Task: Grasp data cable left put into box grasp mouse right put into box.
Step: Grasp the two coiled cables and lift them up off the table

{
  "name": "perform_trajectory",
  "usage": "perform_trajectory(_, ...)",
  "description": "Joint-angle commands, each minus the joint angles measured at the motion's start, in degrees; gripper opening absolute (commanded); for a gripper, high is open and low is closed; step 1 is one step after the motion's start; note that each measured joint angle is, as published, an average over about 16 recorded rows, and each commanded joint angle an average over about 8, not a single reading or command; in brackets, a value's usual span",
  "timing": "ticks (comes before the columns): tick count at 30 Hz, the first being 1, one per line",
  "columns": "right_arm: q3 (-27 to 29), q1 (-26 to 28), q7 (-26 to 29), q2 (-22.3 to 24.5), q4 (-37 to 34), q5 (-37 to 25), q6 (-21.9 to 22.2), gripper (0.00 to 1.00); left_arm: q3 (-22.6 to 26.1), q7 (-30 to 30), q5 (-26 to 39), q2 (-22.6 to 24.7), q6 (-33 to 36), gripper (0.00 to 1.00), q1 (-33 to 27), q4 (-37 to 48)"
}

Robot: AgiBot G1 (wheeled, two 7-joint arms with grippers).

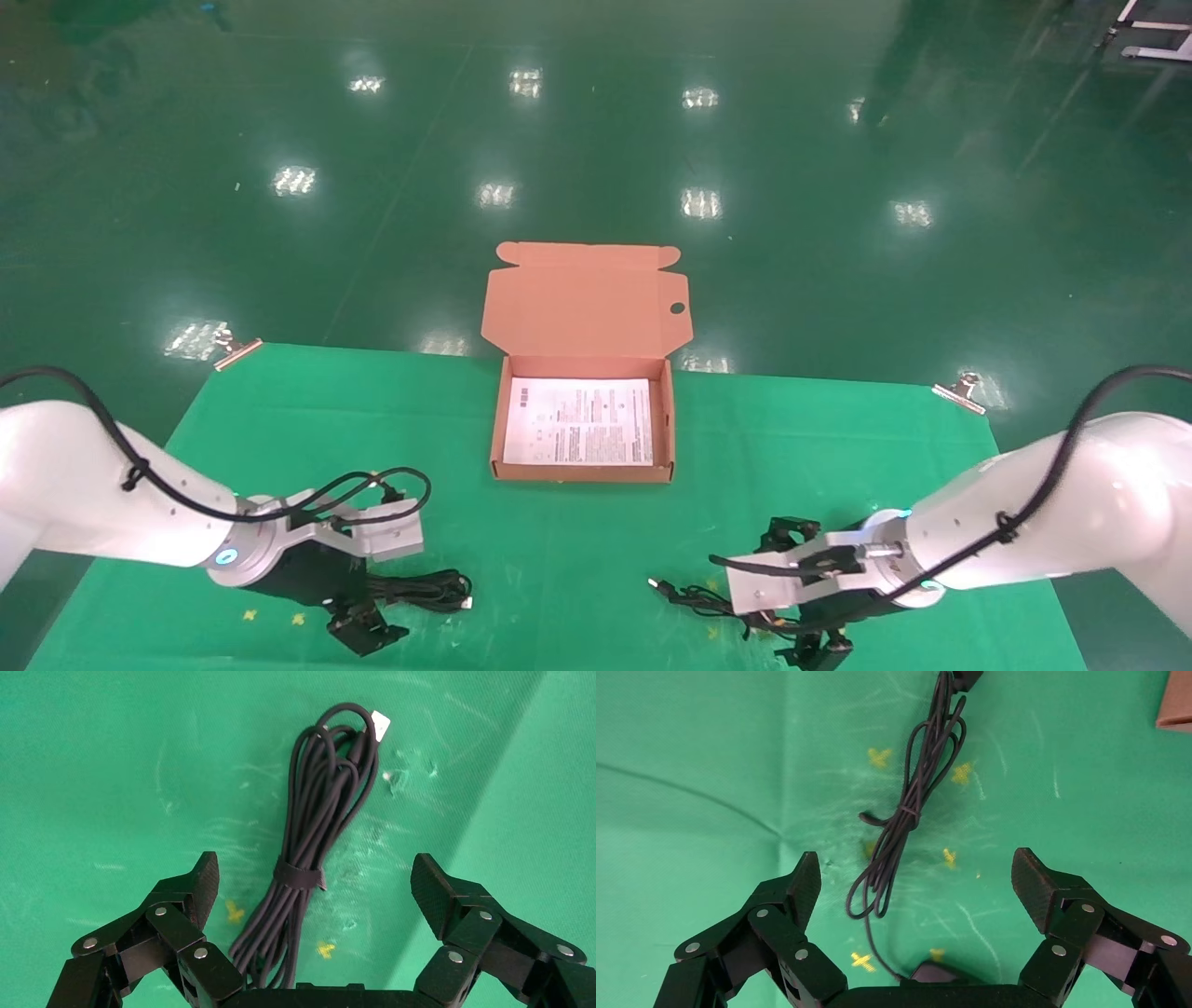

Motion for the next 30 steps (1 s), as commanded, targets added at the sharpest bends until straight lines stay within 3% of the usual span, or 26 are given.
perform_trajectory(1, 0.1, -0.2, -1.0, -1.1, -2.3, 0.5, 0.5, 1.00, 0.0, 1.0, -0.1, 0.8, -0.4, 1.00, -0.4, 2.2)
perform_trajectory(10, 0.0, -0.4, -4.7, -5.9, -11.7, 1.0, 2.4, 1.00, -0.1, 6.3, -0.7, 2.8, -0.8, 0.98, -2.4, 9.4)
perform_trajectory(11, -0.1, -0.4, -5.0, -6.3, -12.7, 1.0, 2.5, 0.99, 0.0, 6.9, -0.8, 3.0, -0.7, 0.85, -2.5, 10.1)
perform_trajectory(12, -0.1, -0.4, -5.2, -6.8, -13.5, 1.0, 2.6, 0.89, 0.0, 7.4, -0.8, 3.2, -0.5, 0.73, -2.7, 10.7)
perform_trajectory(18, -0.3, -0.4, -5.8, -8.0, -16.0, 0.8, 2.9, 0.14, 0.2, 8.9, -1.0, 3.7, 0.3, 0.00, -2.9, 12.7)
perform_trajectory(19, -0.3, -0.4, -5.8, -8.0, -16.0, 0.8, 2.9, 0.02, 0.2, 8.8, -1.1, 3.7, 0.4, 0.00, -2.8, 12.6)
perform_trajectory(20, -0.3, -0.4, -5.7, -7.9, -15.9, 0.8, 2.9, 0.00, 0.2, 8.7, -1.1, 3.7, 0.3, 0.00, -2.8, 12.6)
perform_trajectory(30, -0.3, -0.4, -5.5, -7.5, -14.9, 0.8, 2.7, 0.00, 0.2, 8.3, -1.0, 3.5, 0.1, 0.00, -2.8, 11.8)
